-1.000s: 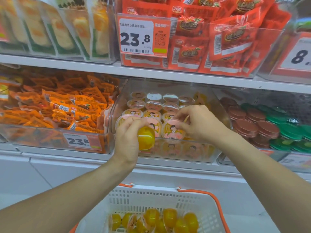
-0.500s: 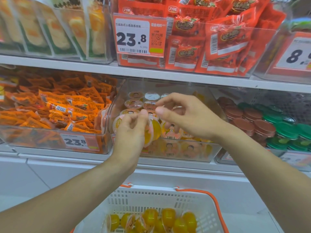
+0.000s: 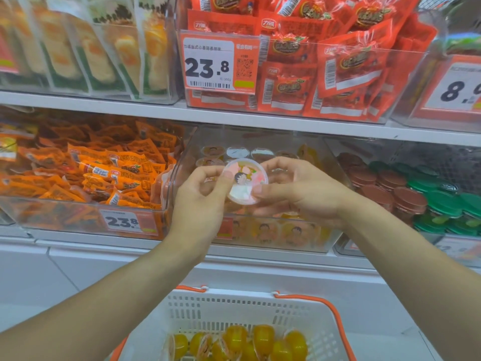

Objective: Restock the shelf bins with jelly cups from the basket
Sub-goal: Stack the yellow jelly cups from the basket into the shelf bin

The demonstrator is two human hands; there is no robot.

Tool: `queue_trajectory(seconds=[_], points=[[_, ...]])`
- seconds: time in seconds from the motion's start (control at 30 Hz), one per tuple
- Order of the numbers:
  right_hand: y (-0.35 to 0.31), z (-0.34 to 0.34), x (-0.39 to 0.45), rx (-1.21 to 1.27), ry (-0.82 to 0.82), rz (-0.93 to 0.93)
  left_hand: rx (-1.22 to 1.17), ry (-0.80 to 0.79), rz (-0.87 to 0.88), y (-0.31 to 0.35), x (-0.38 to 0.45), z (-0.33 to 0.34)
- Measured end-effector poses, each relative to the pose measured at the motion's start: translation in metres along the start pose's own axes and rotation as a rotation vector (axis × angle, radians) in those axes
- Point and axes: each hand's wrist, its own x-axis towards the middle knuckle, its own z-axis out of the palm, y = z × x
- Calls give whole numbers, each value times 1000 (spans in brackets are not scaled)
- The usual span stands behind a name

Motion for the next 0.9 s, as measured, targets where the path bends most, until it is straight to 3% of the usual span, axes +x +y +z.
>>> queue_trajectory(seconds=[0.13, 0.27, 0.43, 0.5, 0.6, 0.9], points=[[-6, -9, 0, -652, 86, -283, 279, -171, 297, -5, -1, -6], [-7, -9, -1, -762, 69, -446, 339, -280, 347, -11, -4, -2], [-14, -43, 2, -821, 244, -389, 723, -255, 416, -17, 4, -7], [-12, -62, 4, -938, 301, -324, 965, -345, 483, -22, 9, -12], [-2, -81, 6, -1082, 341, -221, 1174, -438, 449, -35, 10, -15], [19, -84, 10, -1147, 258, -135, 1258, -458, 425, -44, 10, -12]])
